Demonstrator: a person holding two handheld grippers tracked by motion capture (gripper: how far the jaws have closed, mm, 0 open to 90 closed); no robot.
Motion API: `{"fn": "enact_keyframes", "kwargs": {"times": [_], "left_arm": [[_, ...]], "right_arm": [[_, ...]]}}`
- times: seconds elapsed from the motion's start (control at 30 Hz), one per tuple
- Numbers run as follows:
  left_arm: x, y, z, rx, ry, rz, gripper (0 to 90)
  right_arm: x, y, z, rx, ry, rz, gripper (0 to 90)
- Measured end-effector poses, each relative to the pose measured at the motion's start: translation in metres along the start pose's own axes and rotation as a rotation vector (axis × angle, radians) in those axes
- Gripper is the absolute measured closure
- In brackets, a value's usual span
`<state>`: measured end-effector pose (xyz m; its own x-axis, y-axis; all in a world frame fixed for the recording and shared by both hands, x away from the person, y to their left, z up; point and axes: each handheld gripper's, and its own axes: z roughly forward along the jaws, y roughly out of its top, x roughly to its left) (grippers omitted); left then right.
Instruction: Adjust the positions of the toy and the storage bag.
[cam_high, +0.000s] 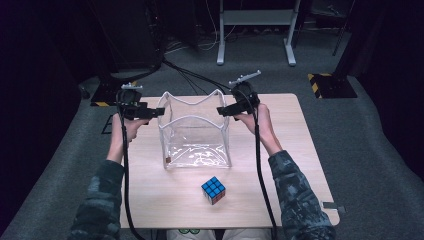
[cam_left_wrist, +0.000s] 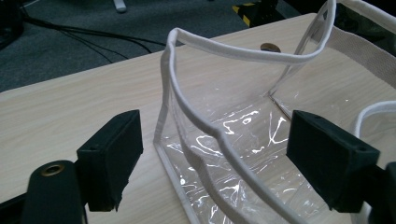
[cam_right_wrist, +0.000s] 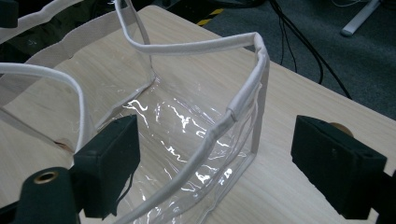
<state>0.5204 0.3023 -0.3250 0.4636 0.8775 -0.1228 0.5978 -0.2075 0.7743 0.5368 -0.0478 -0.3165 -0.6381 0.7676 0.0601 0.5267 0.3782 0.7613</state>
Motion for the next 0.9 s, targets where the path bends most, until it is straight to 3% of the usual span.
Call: {"fn": "enact_keyframes", "kwargs": {"times": [0.27, 0.43, 0.6, 0.77, 0.9], "left_arm": [[0.001, 0.003, 0.016, 0.073, -0.012, -0.001, 40.5], [0.003, 0.0, 0.022, 0.125, -0.008, 0.024, 56.1], [0.006, -0.004, 0.02, 0.131, 0.008, 0.027, 70.6], [0.006, -0.008, 0.017, 0.127, 0.037, 0.041, 83.6], [0.005, -0.008, 0.017, 0.121, 0.053, 0.045, 85.6]], "right_arm": [[-0.006, 0.002, 0.02, 0.049, -0.042, 0.026, 29.7], [-0.011, -0.002, 0.024, 0.076, -0.019, 0.064, 43.4], [-0.011, -0.004, 0.024, 0.087, -0.026, 0.073, 64.2], [-0.011, -0.007, 0.02, 0.072, -0.066, 0.07, 78.4], [-0.015, -0.011, 0.017, 0.052, -0.088, 0.087, 84.5]]}}
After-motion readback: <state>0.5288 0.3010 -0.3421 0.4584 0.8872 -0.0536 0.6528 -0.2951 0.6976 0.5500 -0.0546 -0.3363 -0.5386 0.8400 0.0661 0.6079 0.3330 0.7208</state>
